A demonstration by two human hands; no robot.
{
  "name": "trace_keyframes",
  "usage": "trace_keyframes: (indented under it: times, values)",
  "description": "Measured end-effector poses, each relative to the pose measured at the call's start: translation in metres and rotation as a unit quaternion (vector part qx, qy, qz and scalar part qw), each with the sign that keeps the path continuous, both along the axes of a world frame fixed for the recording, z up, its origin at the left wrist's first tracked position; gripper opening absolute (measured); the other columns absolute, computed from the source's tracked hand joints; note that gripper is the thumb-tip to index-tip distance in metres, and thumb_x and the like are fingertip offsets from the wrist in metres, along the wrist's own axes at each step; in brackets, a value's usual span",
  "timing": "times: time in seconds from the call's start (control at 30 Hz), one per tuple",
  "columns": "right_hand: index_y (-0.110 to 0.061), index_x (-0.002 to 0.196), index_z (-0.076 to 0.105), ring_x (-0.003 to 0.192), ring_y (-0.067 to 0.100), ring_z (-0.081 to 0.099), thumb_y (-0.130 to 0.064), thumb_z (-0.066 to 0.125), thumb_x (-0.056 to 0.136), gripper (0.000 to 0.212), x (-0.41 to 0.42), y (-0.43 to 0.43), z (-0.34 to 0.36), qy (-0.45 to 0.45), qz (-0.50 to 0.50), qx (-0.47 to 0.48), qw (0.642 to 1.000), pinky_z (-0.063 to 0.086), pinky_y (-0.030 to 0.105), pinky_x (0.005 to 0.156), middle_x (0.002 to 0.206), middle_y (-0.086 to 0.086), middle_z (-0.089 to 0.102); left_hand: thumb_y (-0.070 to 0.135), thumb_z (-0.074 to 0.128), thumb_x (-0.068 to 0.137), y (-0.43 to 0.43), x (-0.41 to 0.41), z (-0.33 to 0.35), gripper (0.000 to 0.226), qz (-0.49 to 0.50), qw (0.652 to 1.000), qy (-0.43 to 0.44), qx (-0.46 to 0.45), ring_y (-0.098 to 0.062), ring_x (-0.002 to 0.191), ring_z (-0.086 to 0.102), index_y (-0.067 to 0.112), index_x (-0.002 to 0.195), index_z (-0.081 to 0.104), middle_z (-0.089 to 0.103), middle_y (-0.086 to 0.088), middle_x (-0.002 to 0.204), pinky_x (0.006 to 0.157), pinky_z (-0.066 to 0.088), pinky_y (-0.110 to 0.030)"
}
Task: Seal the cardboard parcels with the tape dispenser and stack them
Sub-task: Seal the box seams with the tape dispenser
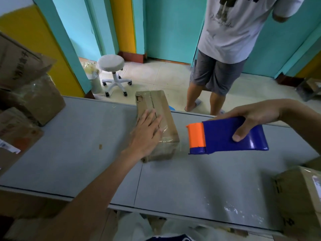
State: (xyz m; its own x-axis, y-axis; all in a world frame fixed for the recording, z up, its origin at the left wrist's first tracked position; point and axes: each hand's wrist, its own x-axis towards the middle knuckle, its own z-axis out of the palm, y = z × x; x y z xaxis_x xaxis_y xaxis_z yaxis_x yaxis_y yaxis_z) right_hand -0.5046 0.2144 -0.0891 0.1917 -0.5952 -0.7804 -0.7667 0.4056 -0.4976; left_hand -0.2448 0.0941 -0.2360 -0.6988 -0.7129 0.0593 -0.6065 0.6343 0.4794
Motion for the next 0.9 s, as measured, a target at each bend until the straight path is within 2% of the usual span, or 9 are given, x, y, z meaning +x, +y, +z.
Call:
trace_keyframes:
  times: [0.1, 0.23, 0.43, 0.63, 0.8, 0.9]
  values:
    - [-0.035, 0.121, 0.049, 0.097, 0.011, 0.066, -0.032, 0.071, 0.064, 0.061, 0.001, 0.004, -0.004, 0.002, -0.014, -0.004, 1.000, 0.054, 0.022, 0.072, 0.100, -0.013, 0.068, 0.043, 0.023, 0.093, -0.006, -0.002, 0.002, 0.058, -0.026, 1.000, 0.004, -0.002, -0.010, 0.144, -0.007, 0.023, 0.147, 0.023, 0.006, 0.003, 0.157, 0.114, -0.006, -0.029]
    - [-0.034, 0.120, 0.048, 0.096, 0.008, 0.065, -0.027, 0.066, 0.066, 0.058, -0.001, 0.009, -0.010, -0.013, -0.022, 0.000, 1.000, 0.054, 0.021, 0.072, 0.100, -0.016, 0.068, 0.032, 0.034, 0.100, -0.010, -0.001, 0.002, 0.049, -0.030, 1.000, 0.001, 0.005, -0.009, 0.144, -0.006, 0.024, 0.147, 0.023, 0.007, 0.005, 0.157, 0.118, 0.005, -0.036]
    - [-0.034, 0.124, 0.048, 0.098, 0.012, 0.065, -0.026, 0.068, 0.067, 0.061, -0.006, 0.010, -0.014, -0.023, -0.033, -0.015, 0.999, 0.055, 0.027, 0.074, 0.102, -0.014, 0.068, 0.035, 0.032, 0.100, -0.014, 0.001, 0.002, 0.050, -0.035, 0.999, -0.006, 0.008, -0.008, 0.144, -0.006, 0.025, 0.147, 0.023, 0.006, 0.006, 0.157, 0.118, 0.007, -0.037]
    - [-0.035, 0.130, 0.044, 0.104, 0.016, 0.063, -0.037, 0.073, 0.063, 0.073, -0.014, 0.014, -0.028, -0.052, -0.034, -0.008, 0.998, 0.055, 0.031, 0.078, 0.108, -0.011, 0.066, 0.033, 0.034, 0.100, -0.011, 0.001, 0.005, 0.050, -0.036, 0.999, -0.015, 0.008, -0.005, 0.143, -0.008, 0.026, 0.147, 0.020, 0.005, 0.007, 0.157, 0.116, 0.009, -0.037]
    - [-0.034, 0.127, 0.046, 0.105, 0.021, 0.063, -0.030, 0.072, 0.067, 0.066, -0.021, 0.015, -0.037, -0.071, -0.043, -0.006, 0.997, 0.056, 0.033, 0.079, 0.110, -0.006, 0.066, 0.039, 0.033, 0.099, -0.013, -0.001, 0.005, 0.051, -0.040, 0.999, -0.008, 0.009, -0.006, 0.143, -0.005, 0.023, 0.147, 0.023, 0.007, 0.007, 0.157, 0.117, 0.011, -0.038]
    - [-0.037, 0.124, 0.048, 0.105, 0.017, 0.063, -0.029, 0.072, 0.067, 0.062, -0.018, 0.012, -0.045, -0.057, -0.049, -0.003, 0.997, 0.055, 0.028, 0.075, 0.110, -0.009, 0.066, 0.043, 0.032, 0.097, -0.019, 0.001, 0.003, 0.054, -0.050, 0.999, -0.011, 0.016, -0.006, 0.143, -0.004, 0.024, 0.147, 0.022, 0.008, 0.007, 0.157, 0.117, 0.010, -0.037]
